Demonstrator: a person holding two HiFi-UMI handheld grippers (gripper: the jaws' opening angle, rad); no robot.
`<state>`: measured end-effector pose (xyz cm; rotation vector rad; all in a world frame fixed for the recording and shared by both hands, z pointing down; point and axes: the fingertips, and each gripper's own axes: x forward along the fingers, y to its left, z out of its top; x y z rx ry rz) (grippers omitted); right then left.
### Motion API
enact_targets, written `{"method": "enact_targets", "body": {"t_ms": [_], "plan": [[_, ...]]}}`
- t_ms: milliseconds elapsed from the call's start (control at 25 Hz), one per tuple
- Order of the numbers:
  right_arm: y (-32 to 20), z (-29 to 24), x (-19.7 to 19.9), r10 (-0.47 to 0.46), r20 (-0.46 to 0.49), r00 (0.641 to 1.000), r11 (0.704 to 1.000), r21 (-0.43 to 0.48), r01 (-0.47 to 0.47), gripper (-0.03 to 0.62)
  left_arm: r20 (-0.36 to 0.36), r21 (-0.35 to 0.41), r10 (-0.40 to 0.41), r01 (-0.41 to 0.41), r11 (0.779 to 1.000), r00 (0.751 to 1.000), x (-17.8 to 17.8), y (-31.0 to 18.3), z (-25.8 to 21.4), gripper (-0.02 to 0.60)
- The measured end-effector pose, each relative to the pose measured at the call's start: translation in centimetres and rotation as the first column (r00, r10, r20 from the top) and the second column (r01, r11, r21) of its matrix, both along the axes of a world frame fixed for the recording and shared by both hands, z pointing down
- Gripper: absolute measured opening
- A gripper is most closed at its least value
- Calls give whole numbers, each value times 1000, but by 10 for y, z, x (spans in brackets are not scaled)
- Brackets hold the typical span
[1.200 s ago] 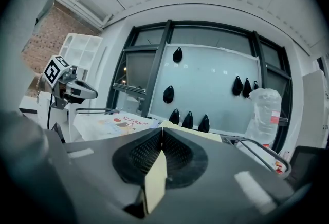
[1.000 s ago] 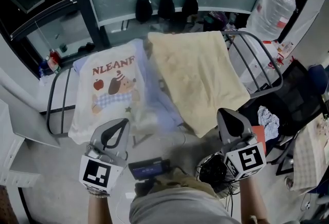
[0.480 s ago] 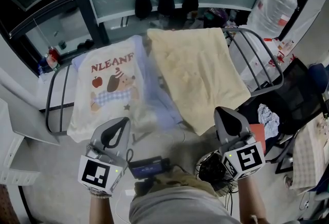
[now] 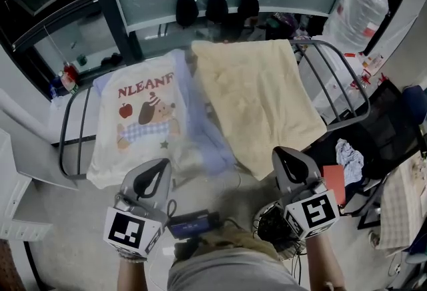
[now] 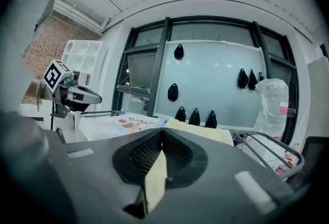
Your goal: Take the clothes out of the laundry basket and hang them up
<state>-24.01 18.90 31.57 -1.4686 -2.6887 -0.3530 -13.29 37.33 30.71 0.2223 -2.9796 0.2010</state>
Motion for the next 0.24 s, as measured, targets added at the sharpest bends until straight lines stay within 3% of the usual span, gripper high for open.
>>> {"method": "enact_targets", "body": {"t_ms": [240], "plan": [[4,6,-1,-18,-25,1000,1000,-8,17,5,-11,16,-21,21,1000,1000,-4,1,5,-3]]}}
